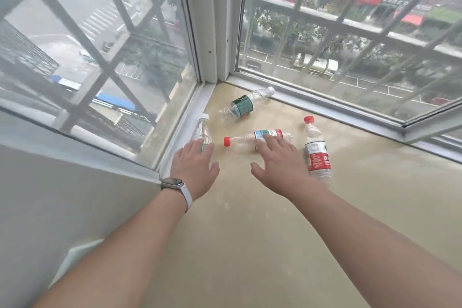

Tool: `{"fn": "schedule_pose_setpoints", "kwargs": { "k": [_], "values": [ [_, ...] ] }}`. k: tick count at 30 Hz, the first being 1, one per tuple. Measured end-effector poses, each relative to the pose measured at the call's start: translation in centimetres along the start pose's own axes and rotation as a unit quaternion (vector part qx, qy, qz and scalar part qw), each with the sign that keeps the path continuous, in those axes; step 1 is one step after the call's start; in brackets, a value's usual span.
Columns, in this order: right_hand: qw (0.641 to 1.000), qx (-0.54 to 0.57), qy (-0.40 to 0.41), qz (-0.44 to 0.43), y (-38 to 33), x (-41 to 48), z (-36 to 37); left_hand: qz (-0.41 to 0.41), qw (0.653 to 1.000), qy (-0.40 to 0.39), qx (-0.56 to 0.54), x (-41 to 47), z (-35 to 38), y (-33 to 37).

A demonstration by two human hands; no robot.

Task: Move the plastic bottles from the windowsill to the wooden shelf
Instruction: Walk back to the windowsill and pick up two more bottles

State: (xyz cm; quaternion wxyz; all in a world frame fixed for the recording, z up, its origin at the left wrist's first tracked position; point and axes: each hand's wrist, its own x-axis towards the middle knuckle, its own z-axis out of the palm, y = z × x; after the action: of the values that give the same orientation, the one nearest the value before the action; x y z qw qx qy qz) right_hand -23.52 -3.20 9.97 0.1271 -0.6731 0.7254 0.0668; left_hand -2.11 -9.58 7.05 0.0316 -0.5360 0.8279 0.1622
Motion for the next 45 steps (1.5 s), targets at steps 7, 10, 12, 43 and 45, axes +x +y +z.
{"fn": "schedule_pose_setpoints", "kwargs": {
  "k": [7, 10, 12, 43, 45],
  "values": [
    [0.999, 0.016, -0.019, 0.046, 2.2, 3.6, 5.1, -0.148, 0.973, -0.041, -0.171, 2.2, 5.5, -1.7],
    [0.997, 0.012, -0.05, 0.051, 3.3, 5.5, 6.6, -0.169, 0.961, -0.014, -0.22, 3.0, 6.4, -1.5],
    [0.997, 0.012, -0.061, 0.055, 4.0, 6.9, 7.6, -0.184, 0.953, 0.002, -0.243, 3.5, 6.8, -1.1],
    [0.937, 0.28, -0.032, 0.206, 4.0, 4.4, 7.3, -0.361, 0.744, -0.09, -0.555, 4.3, 4.7, -0.9],
    [0.926, 0.307, -0.013, 0.22, 3.7, 3.3, 6.2, -0.34, 0.748, -0.09, -0.563, 3.9, 3.3, -0.5]
  ]
}}
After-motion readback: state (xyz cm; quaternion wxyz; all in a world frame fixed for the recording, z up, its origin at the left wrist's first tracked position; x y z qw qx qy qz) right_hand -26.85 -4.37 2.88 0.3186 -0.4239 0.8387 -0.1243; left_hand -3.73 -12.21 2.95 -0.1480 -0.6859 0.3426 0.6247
